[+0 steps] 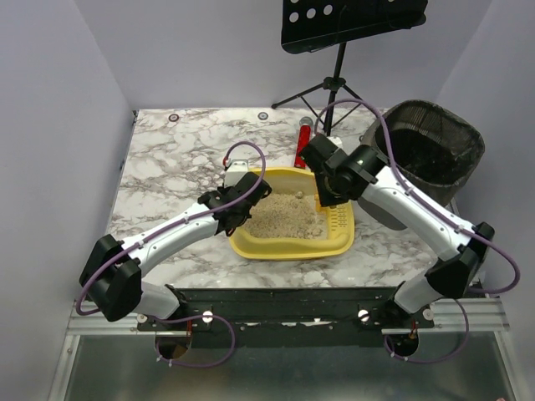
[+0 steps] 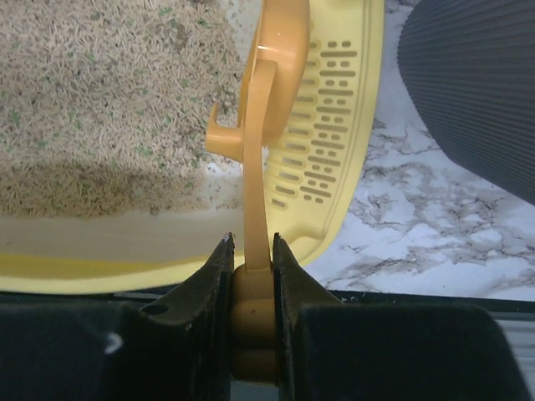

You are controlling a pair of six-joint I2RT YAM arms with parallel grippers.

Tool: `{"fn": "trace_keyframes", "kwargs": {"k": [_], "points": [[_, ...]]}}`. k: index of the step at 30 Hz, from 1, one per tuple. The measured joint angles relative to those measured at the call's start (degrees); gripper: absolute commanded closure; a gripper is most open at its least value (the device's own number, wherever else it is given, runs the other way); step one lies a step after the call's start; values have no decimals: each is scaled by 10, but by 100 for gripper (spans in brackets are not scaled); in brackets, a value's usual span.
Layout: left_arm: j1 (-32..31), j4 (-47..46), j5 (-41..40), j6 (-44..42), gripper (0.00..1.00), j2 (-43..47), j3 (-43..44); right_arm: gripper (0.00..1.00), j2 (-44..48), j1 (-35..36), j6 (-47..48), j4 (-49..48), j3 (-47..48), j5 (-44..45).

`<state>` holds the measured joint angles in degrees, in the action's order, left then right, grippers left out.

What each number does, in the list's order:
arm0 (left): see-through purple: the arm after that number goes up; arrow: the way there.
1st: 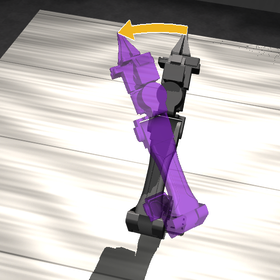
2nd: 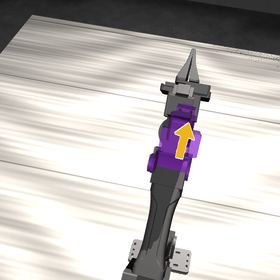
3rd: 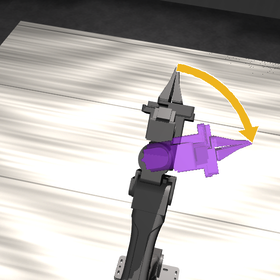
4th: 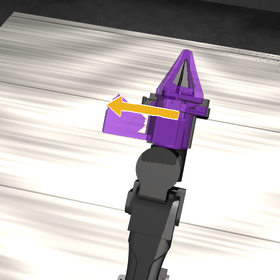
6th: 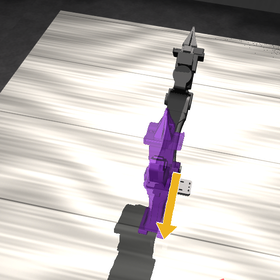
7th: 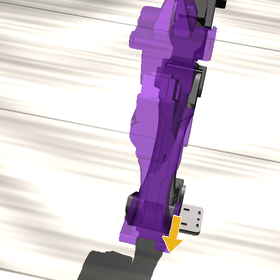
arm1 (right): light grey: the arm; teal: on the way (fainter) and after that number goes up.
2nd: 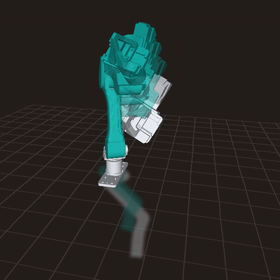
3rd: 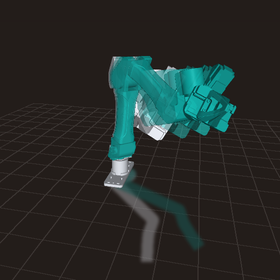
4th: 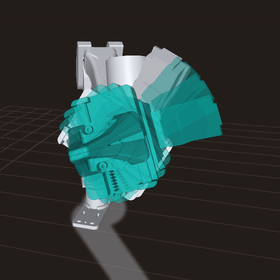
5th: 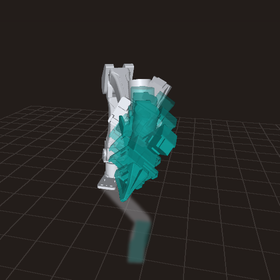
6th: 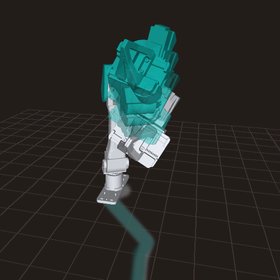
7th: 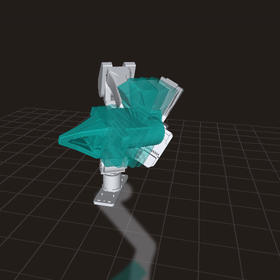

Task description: Clean the litter box

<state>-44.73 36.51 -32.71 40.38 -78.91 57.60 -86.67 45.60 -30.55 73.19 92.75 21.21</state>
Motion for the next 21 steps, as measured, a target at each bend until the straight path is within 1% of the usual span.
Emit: {"fn": "trace_keyframes", "kwargs": {"k": [5, 9, 17, 21], "points": [[-2, 0, 0, 2, 89, 1, 0, 99, -88, 43, -26, 32, 68, 64], [-2, 0, -1, 2, 89, 1, 0, 99, -140, 62, -26, 43, 96, 99], [-2, -10, 0, 0, 89, 9, -9, 99, -189, 70, -19, 45, 103, 135], [-3, -23, 3, -3, 89, 16, -18, 99, -211, 82, 2, 49, 116, 149]]}}
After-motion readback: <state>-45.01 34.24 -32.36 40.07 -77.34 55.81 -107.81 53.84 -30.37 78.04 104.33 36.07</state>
